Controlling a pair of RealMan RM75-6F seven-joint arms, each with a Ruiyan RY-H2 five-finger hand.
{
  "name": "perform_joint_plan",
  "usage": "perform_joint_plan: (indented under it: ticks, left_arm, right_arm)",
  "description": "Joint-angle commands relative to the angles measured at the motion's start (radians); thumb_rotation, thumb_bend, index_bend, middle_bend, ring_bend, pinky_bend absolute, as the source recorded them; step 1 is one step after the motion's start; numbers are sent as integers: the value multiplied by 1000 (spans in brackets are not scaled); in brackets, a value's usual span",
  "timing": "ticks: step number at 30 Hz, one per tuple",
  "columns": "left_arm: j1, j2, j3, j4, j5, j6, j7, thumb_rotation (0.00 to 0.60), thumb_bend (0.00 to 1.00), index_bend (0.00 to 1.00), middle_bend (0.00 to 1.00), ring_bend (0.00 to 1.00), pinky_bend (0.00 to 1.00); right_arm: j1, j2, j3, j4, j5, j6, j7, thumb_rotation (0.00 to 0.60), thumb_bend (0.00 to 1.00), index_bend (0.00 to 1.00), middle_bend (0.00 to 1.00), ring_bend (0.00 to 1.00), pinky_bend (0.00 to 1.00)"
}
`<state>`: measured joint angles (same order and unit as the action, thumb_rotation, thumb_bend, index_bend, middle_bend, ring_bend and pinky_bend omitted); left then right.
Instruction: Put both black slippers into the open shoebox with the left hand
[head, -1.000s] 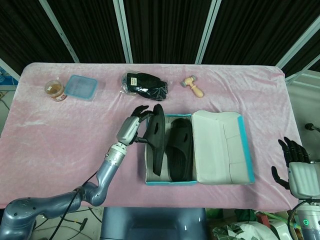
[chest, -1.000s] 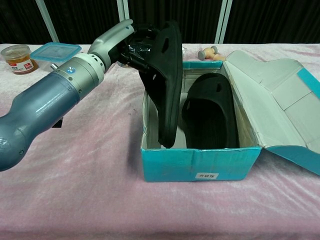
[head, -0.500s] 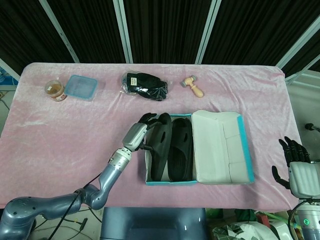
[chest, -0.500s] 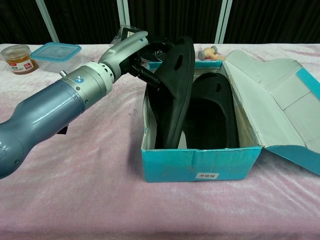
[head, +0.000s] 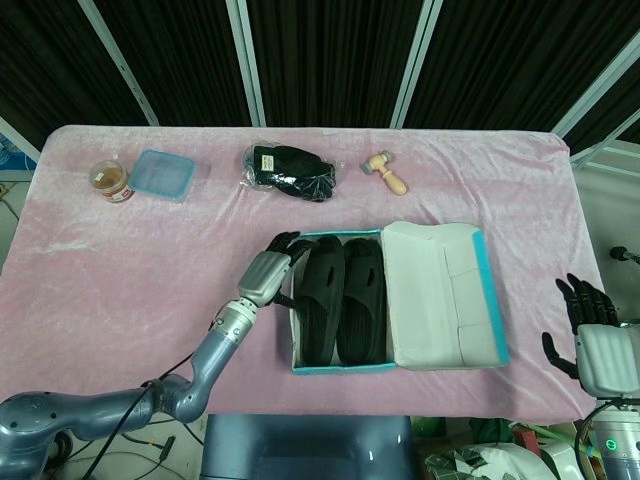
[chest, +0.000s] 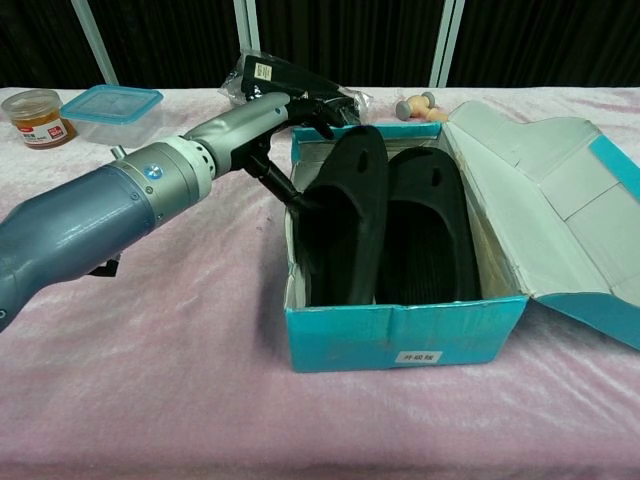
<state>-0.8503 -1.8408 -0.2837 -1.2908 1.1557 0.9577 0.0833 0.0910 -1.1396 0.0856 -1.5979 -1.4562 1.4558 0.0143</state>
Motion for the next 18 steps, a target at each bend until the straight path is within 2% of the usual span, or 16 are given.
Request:
perform_joint_plan:
  ticks: [1,9,12,14,16,18]
  left_arm:
    - [6,25,8,-46,-38,5,75,600,0,0,95,0,0]
    - [17,90,15,-120,-60,19,157,544,0,0,24,0,0]
    - [35,142,18,-189,-46,45,169,535,0,0,24,0,0]
    - [48,181,24,-246,-30,58,170,475,0,0,39,0,0]
    - [61,215,32,-294,-5,80,178,357,7,31,93,0,0]
    - [69,238,41,-332,18,98,192,251,60,83,143,3,0]
  right_arm:
    - [0,0,0,-2,-2,1,-2,600,363,0,24,0,83]
    - [2,0,0,-5,0,-4,-8,600,363,0,24,0,83]
    - [1,1,0,-7,-3,2,-8,600,363,0,24,0,83]
    - [-1,1,-1,-7,-2,3,-10,600,362,0,24,0,83]
    - [-3,2,-1,-7,-1,4,-8,600,363,0,24,0,83]
    - [-3,1,-1,-6,-2,6,-7,600,362,0,24,0,83]
